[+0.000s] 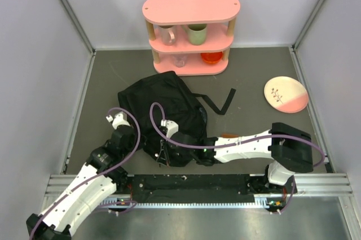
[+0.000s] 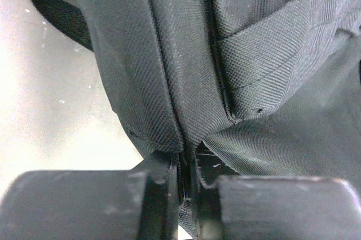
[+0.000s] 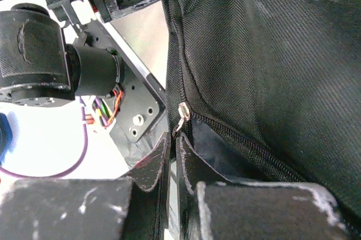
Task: Pack the student bag
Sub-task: Zip the student bag at the center of the board.
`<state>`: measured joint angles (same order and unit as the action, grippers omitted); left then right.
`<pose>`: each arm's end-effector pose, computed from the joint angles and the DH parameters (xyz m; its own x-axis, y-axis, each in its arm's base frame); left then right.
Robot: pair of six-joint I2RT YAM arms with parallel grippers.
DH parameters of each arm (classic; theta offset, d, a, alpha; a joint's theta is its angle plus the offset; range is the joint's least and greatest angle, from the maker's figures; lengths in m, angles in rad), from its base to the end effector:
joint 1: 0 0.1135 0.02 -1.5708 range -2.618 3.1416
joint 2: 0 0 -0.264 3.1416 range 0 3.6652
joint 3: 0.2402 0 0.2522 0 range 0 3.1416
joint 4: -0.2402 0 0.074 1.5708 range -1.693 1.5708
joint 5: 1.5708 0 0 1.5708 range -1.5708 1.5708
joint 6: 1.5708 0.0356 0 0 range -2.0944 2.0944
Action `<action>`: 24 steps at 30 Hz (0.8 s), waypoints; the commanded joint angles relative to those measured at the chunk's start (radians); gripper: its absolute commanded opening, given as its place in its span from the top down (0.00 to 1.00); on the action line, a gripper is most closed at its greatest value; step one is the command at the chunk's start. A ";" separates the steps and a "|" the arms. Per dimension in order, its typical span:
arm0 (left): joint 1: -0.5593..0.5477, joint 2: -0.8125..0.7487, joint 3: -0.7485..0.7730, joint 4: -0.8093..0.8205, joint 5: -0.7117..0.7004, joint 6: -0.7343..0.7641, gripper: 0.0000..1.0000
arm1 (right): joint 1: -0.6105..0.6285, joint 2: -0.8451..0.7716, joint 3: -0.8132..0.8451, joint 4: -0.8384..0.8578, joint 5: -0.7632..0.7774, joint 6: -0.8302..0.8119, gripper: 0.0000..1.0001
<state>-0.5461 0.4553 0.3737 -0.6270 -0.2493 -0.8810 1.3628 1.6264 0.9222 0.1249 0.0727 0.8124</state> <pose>0.1022 -0.0519 0.1988 -0.6187 -0.4988 -0.6070 -0.2105 0.8496 -0.4835 0.0752 0.3437 0.2043 -0.7771 -0.1757 -0.6044 -0.5805 0.5714 0.5802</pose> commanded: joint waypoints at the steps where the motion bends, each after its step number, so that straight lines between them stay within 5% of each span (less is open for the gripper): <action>1: 0.025 0.000 -0.018 0.156 0.059 0.013 0.83 | 0.004 -0.033 0.027 -0.024 -0.068 -0.036 1.00; 2: 0.025 -0.006 -0.036 0.167 0.096 0.016 0.65 | 0.004 -0.033 0.029 -0.025 -0.068 -0.038 1.00; 5: 0.025 -0.041 -0.076 0.187 0.200 -0.025 0.45 | 0.004 -0.033 0.035 -0.047 -0.053 -0.047 1.00; 16: -0.009 -0.224 -0.259 0.204 0.312 -0.197 0.32 | 0.004 -0.030 0.035 -0.087 -0.019 -0.079 1.00; 18: -0.011 -0.230 -0.274 0.202 0.286 -0.200 0.35 | 0.004 -0.026 0.037 -0.087 -0.024 -0.081 1.00; 21: -0.011 -0.196 -0.277 0.280 0.259 -0.176 0.59 | 0.004 -0.025 0.032 -0.082 -0.037 -0.081 1.00; 22: -0.011 -0.176 -0.277 0.303 0.258 -0.164 0.83 | 0.004 -0.022 0.033 -0.084 -0.037 -0.079 1.00; 24: -0.011 -0.083 -0.257 0.352 0.199 -0.092 1.00 | 0.004 -0.016 0.030 -0.082 -0.043 -0.081 1.00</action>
<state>-0.5526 0.2623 0.1078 -0.4122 0.0200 -1.0527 1.3647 1.6260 0.9241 0.0311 0.0284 0.7506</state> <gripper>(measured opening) 0.101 0.016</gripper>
